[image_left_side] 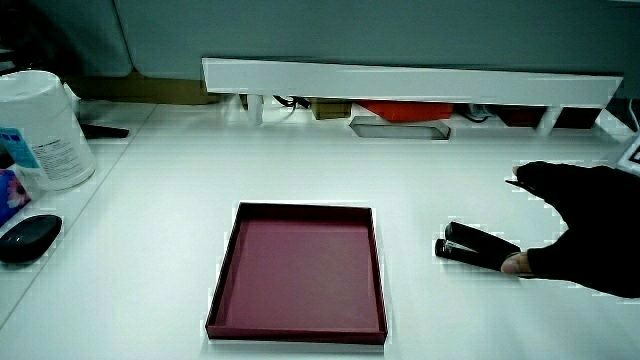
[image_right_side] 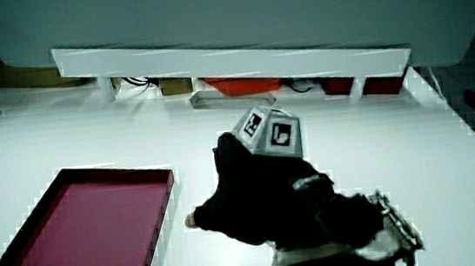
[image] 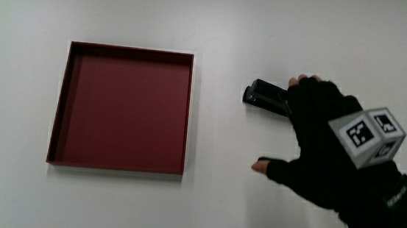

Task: Pick stapper from desk

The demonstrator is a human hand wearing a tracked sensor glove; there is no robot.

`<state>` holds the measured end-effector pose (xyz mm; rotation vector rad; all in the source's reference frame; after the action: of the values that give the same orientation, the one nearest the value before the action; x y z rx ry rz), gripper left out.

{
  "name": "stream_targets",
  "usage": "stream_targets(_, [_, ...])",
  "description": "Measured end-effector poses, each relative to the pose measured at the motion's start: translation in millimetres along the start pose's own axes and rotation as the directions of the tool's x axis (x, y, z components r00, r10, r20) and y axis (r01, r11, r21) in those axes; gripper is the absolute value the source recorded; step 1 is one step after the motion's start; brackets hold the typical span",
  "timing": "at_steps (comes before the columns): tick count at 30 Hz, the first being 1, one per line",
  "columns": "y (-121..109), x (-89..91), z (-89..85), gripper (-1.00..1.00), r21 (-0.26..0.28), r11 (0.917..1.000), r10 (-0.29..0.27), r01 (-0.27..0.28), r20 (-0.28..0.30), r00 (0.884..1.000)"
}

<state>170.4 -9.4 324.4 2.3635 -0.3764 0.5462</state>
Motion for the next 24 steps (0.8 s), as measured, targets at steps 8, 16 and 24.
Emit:
stream_targets(8, [46.3,45.0,0.9,0.00,0.037,0.9976,-0.058,0.059,-0.021,0.998])
stream_targets(16, [74.1,54.3,10.6,0.00,-0.006,0.9955,-0.095,0.095,-0.091,0.991])
stream_targets(24, [99.4,78.1,2.4,0.00,-0.062,0.9888,-0.144,0.136,-0.147,0.979])
